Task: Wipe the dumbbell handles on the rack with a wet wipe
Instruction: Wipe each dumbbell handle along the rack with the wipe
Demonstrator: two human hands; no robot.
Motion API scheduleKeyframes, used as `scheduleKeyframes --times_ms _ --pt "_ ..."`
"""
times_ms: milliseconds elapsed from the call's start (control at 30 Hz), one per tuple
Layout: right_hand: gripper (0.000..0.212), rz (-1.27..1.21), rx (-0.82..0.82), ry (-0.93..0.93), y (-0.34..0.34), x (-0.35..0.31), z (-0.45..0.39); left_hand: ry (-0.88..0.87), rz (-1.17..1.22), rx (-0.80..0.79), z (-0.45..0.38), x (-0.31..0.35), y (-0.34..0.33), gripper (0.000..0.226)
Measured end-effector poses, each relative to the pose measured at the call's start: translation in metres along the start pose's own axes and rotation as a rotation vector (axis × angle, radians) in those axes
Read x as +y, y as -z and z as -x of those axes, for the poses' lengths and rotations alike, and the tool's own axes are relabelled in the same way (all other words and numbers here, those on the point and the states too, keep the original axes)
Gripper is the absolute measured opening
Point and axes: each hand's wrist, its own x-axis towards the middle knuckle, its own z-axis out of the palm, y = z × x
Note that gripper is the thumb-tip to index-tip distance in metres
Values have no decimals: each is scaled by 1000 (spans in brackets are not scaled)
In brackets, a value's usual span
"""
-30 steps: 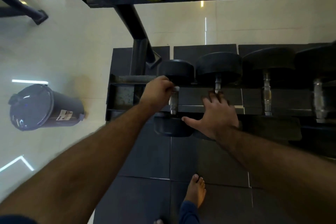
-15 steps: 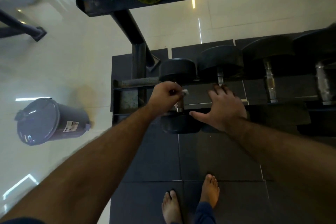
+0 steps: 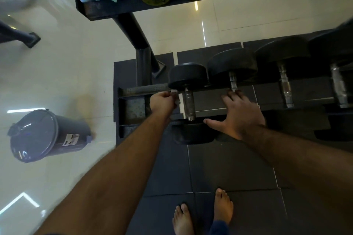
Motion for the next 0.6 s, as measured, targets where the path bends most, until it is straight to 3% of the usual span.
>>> scheduleKeyframes --times_ms 67,167,300,367,467,600 --pt "125 0 -7 -1 1 -1 -1 146 233 -120 -1 6 -21 7" --pt "121 -5 -22 4 3 -2 0 195 303 -365 -4 -2 -22 14" --pt "122 0 -8 17 4 -1 -1 212 -250 -683 -25 -19 23 17" --pt "122 2 -14 17 3 0 -1 182 -325 -666 -35 -16 33 11" --pt "123 2 -13 20 2 1 -1 116 -92 -552 -34 0 12 13" --pt "121 4 -20 17 3 0 -1 300 205 -737 -20 0 -16 22"
